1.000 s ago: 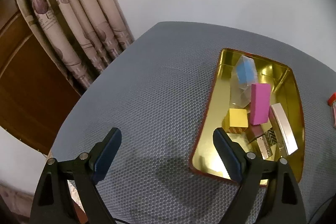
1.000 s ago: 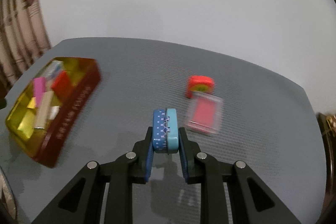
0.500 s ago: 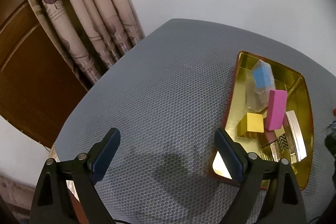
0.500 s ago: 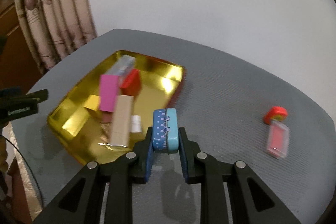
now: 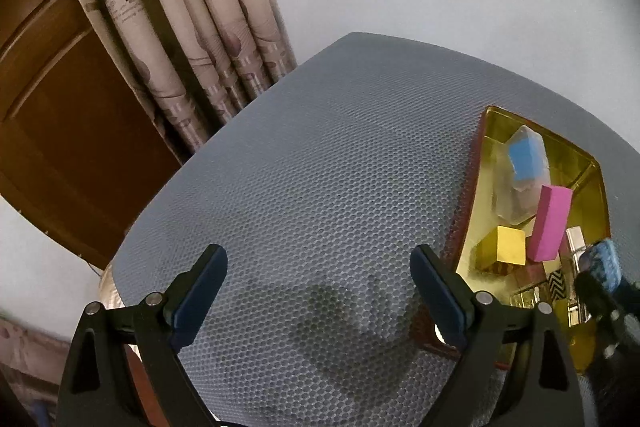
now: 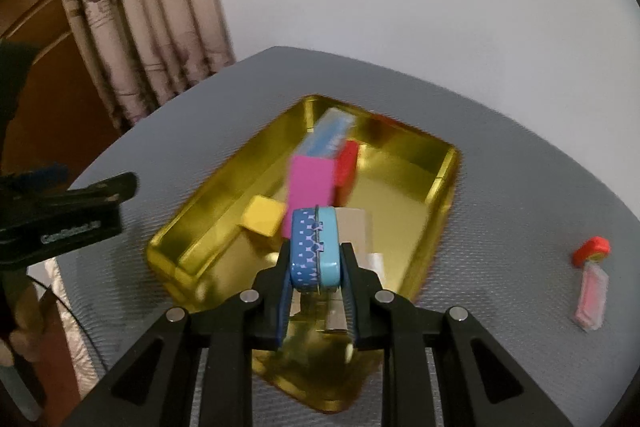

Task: Organize rigid objects
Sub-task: 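Carry the blue patterned tin into the gold tin and open the right tool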

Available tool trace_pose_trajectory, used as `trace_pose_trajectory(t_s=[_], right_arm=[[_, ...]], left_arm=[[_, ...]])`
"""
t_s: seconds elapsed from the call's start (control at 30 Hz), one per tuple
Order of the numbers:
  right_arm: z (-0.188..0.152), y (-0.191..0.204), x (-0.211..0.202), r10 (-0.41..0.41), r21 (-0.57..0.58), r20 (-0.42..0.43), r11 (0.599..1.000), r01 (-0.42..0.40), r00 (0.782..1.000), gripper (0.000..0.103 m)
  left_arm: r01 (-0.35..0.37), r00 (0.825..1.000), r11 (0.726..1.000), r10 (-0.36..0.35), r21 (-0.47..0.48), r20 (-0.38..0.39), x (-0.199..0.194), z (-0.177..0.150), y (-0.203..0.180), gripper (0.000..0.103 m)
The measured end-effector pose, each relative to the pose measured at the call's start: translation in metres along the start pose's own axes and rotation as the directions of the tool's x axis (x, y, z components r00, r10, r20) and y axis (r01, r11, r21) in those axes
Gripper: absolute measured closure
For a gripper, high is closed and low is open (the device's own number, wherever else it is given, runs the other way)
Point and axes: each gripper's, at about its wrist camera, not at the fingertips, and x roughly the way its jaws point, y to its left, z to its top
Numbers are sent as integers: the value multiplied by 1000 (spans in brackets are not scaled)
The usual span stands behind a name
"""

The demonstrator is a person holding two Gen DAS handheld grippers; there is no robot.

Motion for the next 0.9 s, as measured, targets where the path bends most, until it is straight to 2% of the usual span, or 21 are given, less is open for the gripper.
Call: trace_pose_trajectory(t_s=[0.2,0.63,0.73,0.8,0.9], right_arm=[[1,12,16,5,-30,-36,1000,-6,999,81],[-5,4,30,-19,-42,-73,999,16,997,81],[-8,3,28,-14,-43,-72,999,11,997,73],[-8,2,22,-3,-44,-53,999,0,999,57],[-7,-3,6,11,-23,-19,1000,-12,1000,54]], left_arm=[[-3,1000,1000,3,-4,-5,1,-1,0,12],[10,1000,1000,-10,3,-11,1,-3,-2,10],[10,1000,1000,-10,1,-4,1,-2,-1,9],[10,1000,1000,-10,2,-3,1,-3,-1,8],[20,1000,1000,-20,-2,-6,1,-4,1,8]])
